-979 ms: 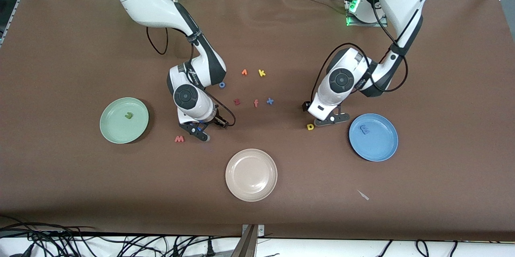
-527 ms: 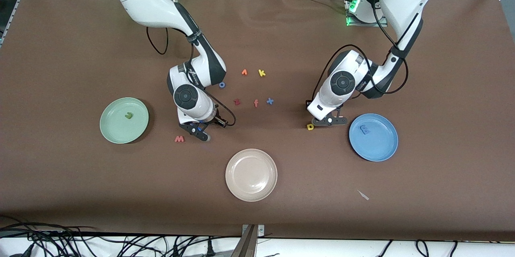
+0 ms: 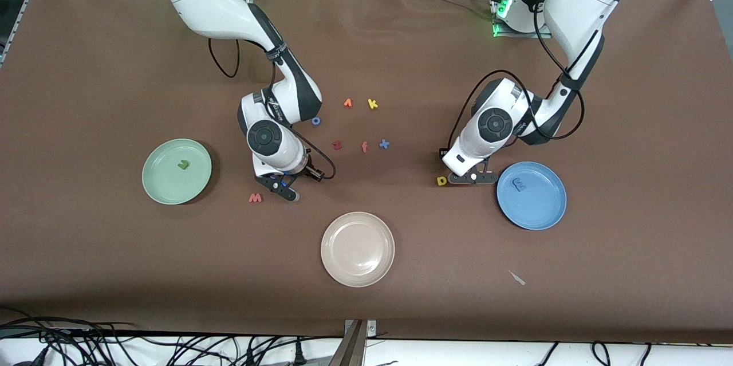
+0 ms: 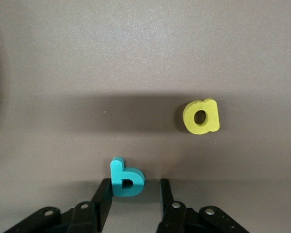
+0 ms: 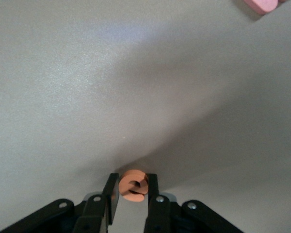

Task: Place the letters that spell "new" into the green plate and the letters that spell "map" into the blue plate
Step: 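Place the e on the green plate while the left gripper places the b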

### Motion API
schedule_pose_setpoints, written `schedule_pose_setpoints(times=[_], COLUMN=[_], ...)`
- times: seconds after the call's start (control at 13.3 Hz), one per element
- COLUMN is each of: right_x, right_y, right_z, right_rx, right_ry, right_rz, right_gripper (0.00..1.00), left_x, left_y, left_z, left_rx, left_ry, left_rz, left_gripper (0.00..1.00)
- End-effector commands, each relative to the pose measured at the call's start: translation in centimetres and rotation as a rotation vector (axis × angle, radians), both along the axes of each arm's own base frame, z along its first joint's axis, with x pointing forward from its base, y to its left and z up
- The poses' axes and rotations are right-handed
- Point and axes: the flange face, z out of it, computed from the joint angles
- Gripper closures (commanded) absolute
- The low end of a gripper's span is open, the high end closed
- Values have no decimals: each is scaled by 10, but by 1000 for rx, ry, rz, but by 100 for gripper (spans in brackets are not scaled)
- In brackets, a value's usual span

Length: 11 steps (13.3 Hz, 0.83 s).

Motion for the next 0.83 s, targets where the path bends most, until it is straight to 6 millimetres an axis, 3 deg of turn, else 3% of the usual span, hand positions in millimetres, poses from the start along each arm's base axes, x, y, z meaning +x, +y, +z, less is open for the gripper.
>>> schedule_pose_setpoints(times=[0.0, 0.08, 0.15, 0.3, 0.6, 0.75], right_x=[-3, -3, -3, 1, 17, 31], right_y=[2, 2, 2, 2, -5, -31], right_z=[-13, -15, -17, -14, 15, 41], right_rx=[4, 6, 5, 9, -9, -45], right_ry=[-15, -21, -22, -28, 19, 71], right_rz=[12, 9, 10, 19, 42, 120], right_gripper=[82, 82, 83, 91, 93, 94], left_x=[1, 2, 3, 8, 34, 58], left_y=[1, 2, 3, 12, 33, 75], left_z=[-3, -2, 2, 17, 67, 85], left_rx=[7, 9, 14, 30, 89, 88], left_ry=[-13, -12, -12, -14, 19, 39], left_rz=[-31, -23, -19, -12, -17, -66], left_gripper=[82, 97, 100, 100, 100, 100])
